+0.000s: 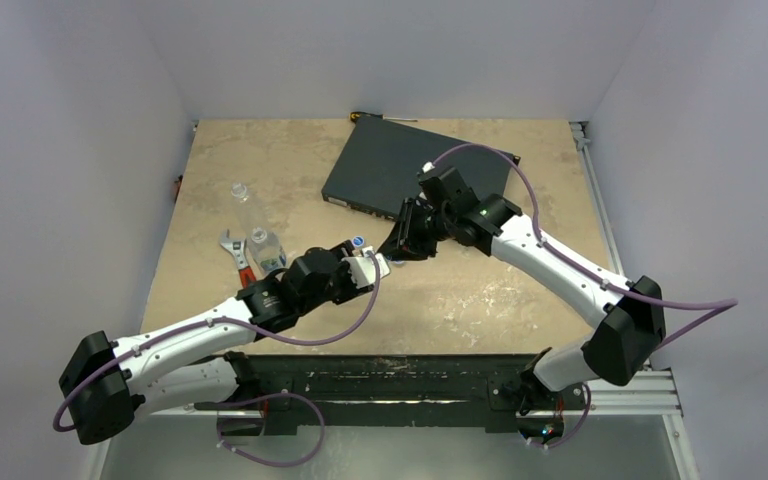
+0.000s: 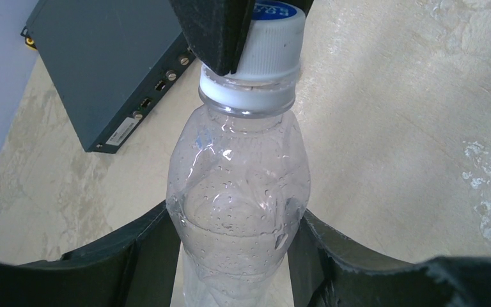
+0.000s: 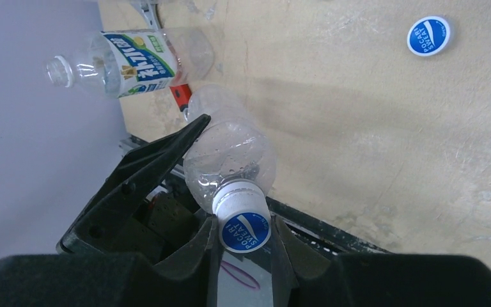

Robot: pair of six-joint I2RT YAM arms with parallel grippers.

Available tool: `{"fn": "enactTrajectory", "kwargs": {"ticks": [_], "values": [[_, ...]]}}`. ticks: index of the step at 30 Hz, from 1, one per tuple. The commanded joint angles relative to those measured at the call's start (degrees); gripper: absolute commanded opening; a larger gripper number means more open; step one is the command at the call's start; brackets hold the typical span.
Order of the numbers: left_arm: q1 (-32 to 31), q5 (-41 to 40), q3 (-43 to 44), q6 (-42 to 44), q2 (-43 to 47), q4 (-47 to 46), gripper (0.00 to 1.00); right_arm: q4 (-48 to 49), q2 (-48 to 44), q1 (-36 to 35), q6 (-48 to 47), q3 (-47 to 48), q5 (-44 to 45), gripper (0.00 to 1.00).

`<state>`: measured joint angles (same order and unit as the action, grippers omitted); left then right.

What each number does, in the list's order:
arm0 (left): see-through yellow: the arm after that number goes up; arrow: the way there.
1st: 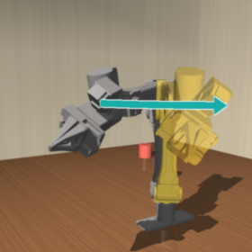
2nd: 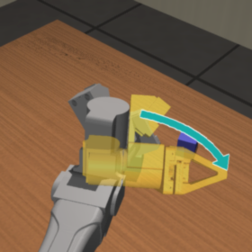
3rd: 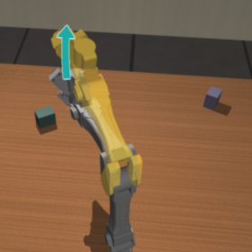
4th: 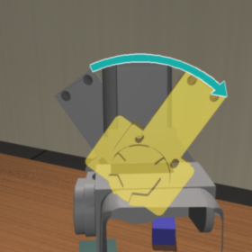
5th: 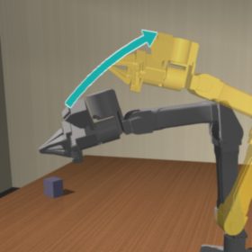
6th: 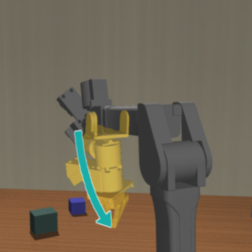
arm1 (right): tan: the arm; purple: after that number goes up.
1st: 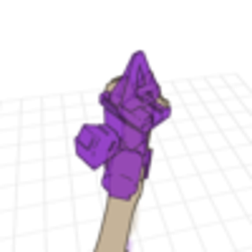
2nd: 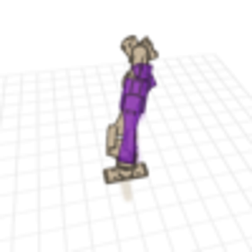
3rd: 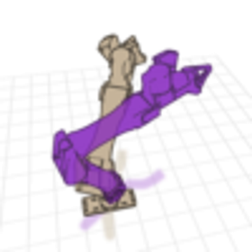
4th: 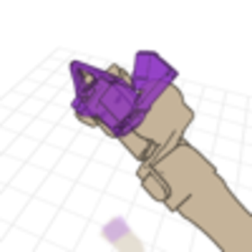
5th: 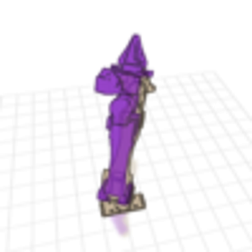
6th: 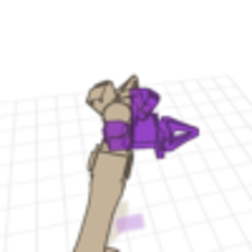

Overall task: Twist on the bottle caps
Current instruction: Screw the bottle cap onto the plastic bottle.

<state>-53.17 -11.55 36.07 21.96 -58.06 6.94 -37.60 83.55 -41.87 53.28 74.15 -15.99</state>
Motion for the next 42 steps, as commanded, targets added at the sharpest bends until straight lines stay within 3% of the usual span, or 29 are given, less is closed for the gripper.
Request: {"fn": "enactTrajectory", "kwargs": {"ticks": [1, 9, 16, 19, 23, 28, 34, 42], "values": [[-1.59, 2.24, 5.07, 0.44, 2.43, -27.81, 0.08, -3.84, 2.42, -2.78, 6.82, -0.38, -5.73, 0.09], [-1.59, 4.85, 5.31, -1.09, 2.34, -20.43, 0.06, -6.2, 0.84, -2.62, 7.08, 5.16, -1.86, 0.33], [-1.44, 8.12, 7.0, -3.59, 1.09, -12.37, 0.03, -8.65, -3.59, -1.71, 4.52, 8.22, 3.54, 0.68], [-0.52, 11.14, 7.08, -5.29, 0.57, -9.79, 0.03, -11.02, -5.67, -1.44, 2.21, 9.96, 6.91, 0.81], [3.02, 21.83, 7.48, -8.25, -0.4, -7.04, 0.02, -11.32, -10.23, -1.39, -2.16, 9.84, 10.4, 0.97], [10.91, 41.39, 7.83, -11.7, -0.94, -2.54, 0.02, -10.79, -14.52, -1.32, -13.35, 9.16, 12.17, 0.98], [14.6, 62.79, 9.17, -12.6, -4.5, 3.45, 0.03, -8.03, -19.9, -1.63, -36.14, 6.48, 6.32, 0.94], [15.15, 71.04, 8.46, -16.73, -4.22, 1.32, 0.03, -5.11, -23.52, -6.51, -47.21, 2.12, -1.95, 0.78]]}}
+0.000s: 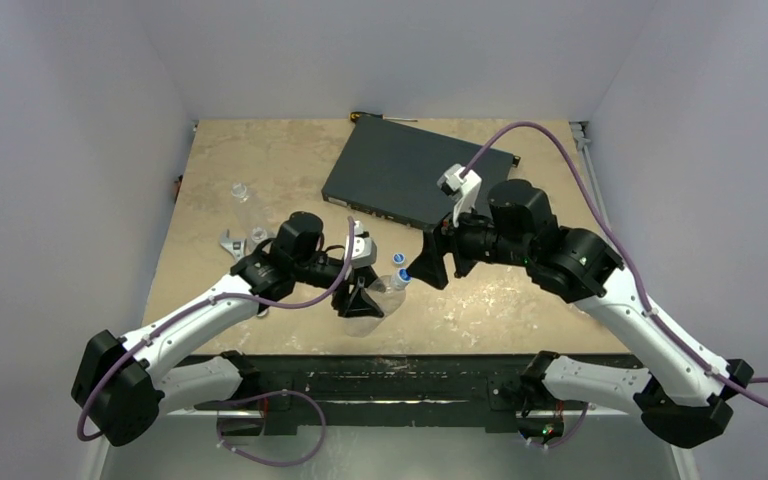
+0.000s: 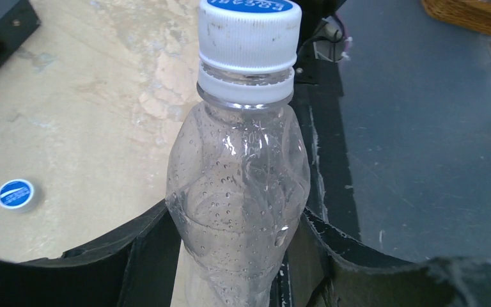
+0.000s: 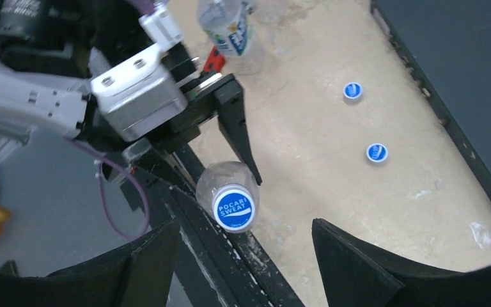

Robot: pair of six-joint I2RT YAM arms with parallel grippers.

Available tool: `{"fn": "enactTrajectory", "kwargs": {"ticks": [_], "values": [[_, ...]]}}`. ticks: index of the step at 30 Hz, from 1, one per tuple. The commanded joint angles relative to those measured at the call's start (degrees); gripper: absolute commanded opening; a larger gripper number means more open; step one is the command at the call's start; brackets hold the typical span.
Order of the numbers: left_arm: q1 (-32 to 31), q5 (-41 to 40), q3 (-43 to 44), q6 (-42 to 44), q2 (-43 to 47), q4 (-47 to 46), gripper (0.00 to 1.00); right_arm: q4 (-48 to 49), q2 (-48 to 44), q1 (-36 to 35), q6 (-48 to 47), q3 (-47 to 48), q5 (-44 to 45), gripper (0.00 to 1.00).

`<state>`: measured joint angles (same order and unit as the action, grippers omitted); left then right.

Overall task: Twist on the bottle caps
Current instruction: Screw the bottle cap onto the plastic bottle.

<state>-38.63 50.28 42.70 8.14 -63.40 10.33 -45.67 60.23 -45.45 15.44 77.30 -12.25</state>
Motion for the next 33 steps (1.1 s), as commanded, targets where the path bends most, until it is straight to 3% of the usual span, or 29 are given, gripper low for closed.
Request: {"fn": "enactTrajectory", "kwargs": {"ticks": [1, 4, 9, 18, 28, 33], "values": [[0.7, 9.76, 1.91, -2.91, 1.12, -1.65, 0.03, 3.03, -0.15, -4.01, -9.72, -1.15, -5.98, 0.74], [0.97, 10.53, 1.74, -2.74, 1.41, -0.67, 0.03, 2.21, 0.71, -5.22, -10.78, -0.89, -6.72, 0.72], [1.0, 10.9, 1.51, -2.76, 1.74, -0.5, 0.03, 1.84, 2.69, -5.96, -11.72, -0.13, -8.84, 0.59], [1.05, 11.09, 1.2, -3.26, 1.67, -1.44, 0.03, 1.63, 4.93, -5.96, -12.59, 0.86, -9.68, 0.53], [1.16, 9.2, 1.74, -3.22, 1.94, -1.96, 0.03, 0.32, 6.89, -6.0, -11.67, 1.54, -9.75, 0.3], [1.13, -0.9, 2.35, -3.06, 3.81, -4.56, 0.03, -0.07, 8.59, -5.97, -4.66, 2.43, -6.89, 0.09]]}}
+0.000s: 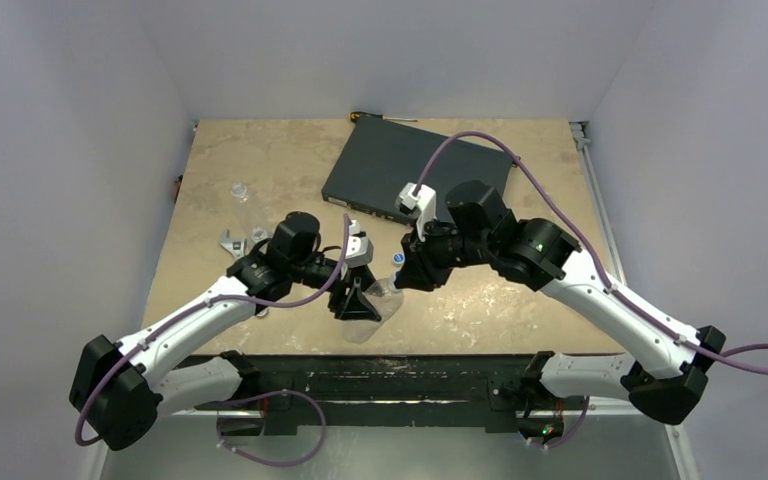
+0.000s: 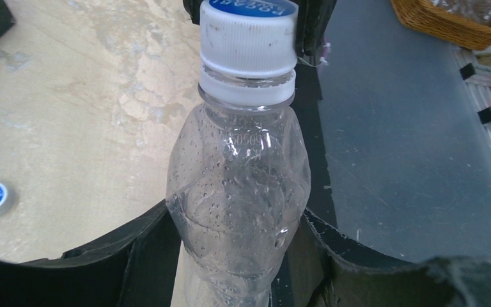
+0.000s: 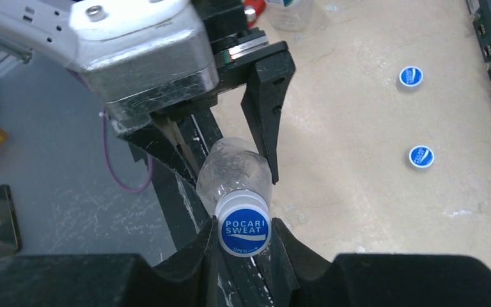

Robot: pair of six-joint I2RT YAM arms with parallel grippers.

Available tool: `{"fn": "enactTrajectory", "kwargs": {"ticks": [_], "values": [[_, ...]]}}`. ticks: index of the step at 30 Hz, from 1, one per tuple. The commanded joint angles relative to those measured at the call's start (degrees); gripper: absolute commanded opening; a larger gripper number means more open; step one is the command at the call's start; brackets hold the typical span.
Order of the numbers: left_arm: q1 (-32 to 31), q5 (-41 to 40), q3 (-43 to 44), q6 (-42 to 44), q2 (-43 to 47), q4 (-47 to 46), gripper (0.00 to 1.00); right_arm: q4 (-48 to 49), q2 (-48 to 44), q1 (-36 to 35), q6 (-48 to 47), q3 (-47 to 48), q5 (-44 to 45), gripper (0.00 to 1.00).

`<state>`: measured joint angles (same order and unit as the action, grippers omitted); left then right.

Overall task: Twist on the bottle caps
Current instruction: Screw the bottle cap onto the plastic bottle.

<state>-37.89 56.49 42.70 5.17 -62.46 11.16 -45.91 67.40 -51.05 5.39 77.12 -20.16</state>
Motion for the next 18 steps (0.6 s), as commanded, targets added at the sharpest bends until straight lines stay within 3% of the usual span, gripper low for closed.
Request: {"fn": "enactTrajectory", "kwargs": {"ticks": [1, 10, 15, 18], "values": [[0.4, -9.82, 2.31, -0.46, 3.72, -6.87, 0.03, 0.05, 1.91, -0.37, 7.95, 2.67, 1.91, 0.07], [-1.22, -38.31, 3.34, 0.24, 4.49, -22.35, 0.03, -4.64, 10.74, 1.95, 28.6, 7.61, 10.06, 0.04], [-9.32, -59.79, 3.44, 7.96, 2.14, -30.83, 0.03, -3.17, 16.24, 4.16, 36.23, 8.5, 10.14, 0.03], [-13.07, -67.46, 4.03, 11.08, -0.46, -34.74, 0.01, -2.45, 19.61, 4.8, 39.67, 9.93, 10.37, 0.02]]}}
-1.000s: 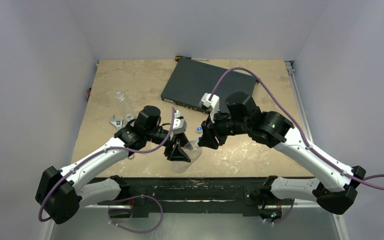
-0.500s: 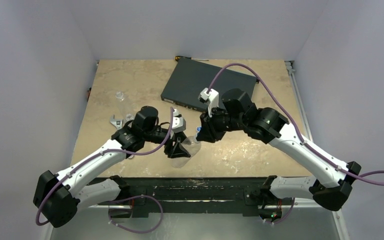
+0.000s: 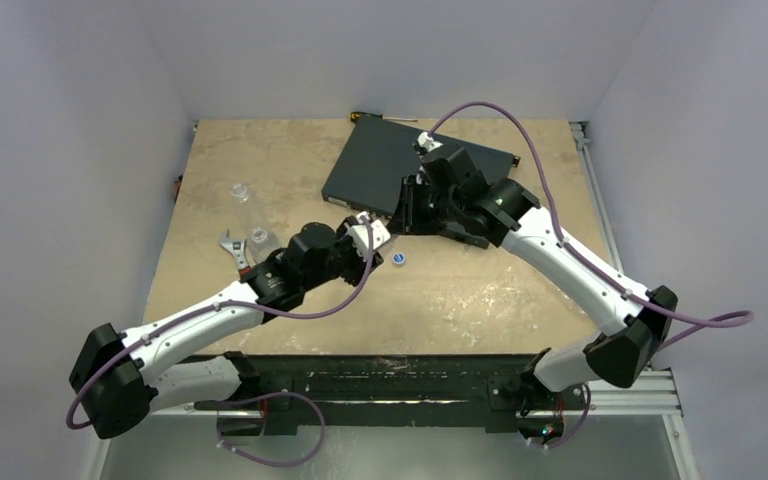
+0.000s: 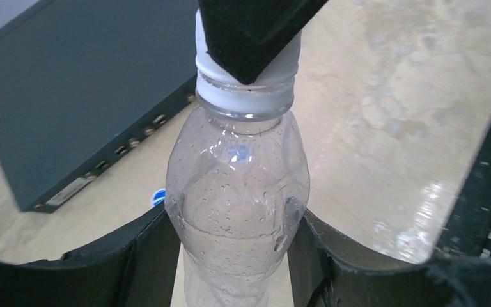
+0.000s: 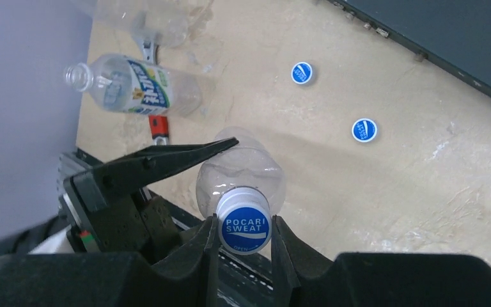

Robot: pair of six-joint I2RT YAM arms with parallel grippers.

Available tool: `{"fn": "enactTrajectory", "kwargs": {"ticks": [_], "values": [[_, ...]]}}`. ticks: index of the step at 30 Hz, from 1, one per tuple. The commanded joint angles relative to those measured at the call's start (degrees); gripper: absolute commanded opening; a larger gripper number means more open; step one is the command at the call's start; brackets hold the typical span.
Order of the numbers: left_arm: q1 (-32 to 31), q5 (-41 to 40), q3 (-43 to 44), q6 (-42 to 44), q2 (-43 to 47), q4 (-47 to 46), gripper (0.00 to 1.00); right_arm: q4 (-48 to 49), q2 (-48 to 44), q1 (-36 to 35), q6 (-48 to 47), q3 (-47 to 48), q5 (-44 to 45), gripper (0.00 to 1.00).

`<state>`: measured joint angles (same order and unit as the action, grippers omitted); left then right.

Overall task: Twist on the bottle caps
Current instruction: Screw the bottle cap onto the plastic bottle.

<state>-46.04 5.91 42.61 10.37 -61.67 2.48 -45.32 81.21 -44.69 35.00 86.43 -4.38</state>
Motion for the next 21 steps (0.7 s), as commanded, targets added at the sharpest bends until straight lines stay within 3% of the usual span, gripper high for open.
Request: {"fn": "enactTrajectory", "kwargs": {"ticks": [1, 8, 11, 15, 18, 21], "values": [[-5.46, -18.85, 4.14, 6.35, -1.88, -27.54, 0.01, -2.73, 7.01, -1.55, 10.79, 1.22, -5.75, 0.01], [-6.6, -21.57, 2.71, 6.86, -3.22, -29.78, 0.01, -1.6, 11.54, -1.17, 16.45, 4.35, -7.09, 0.05], [-6.61, -19.31, 2.11, 6.06, -1.83, -25.41, 0.01, -1.45, 10.45, -0.17, 16.34, 6.85, -5.8, 0.21], [-6.32, -13.23, 1.76, 3.64, 0.51, -16.58, 0.0, -3.26, 7.49, 2.17, 13.93, 10.77, -2.5, 0.54], [-3.87, -5.14, 3.15, 1.46, 1.38, -8.22, 0.0, -3.58, 4.18, 3.68, 11.66, 11.71, -1.0, 0.75], [0.23, 6.25, 4.36, -0.79, 1.89, -2.98, 0.0, -3.87, 0.44, 4.71, 9.01, 11.34, 1.06, 0.87]]}}
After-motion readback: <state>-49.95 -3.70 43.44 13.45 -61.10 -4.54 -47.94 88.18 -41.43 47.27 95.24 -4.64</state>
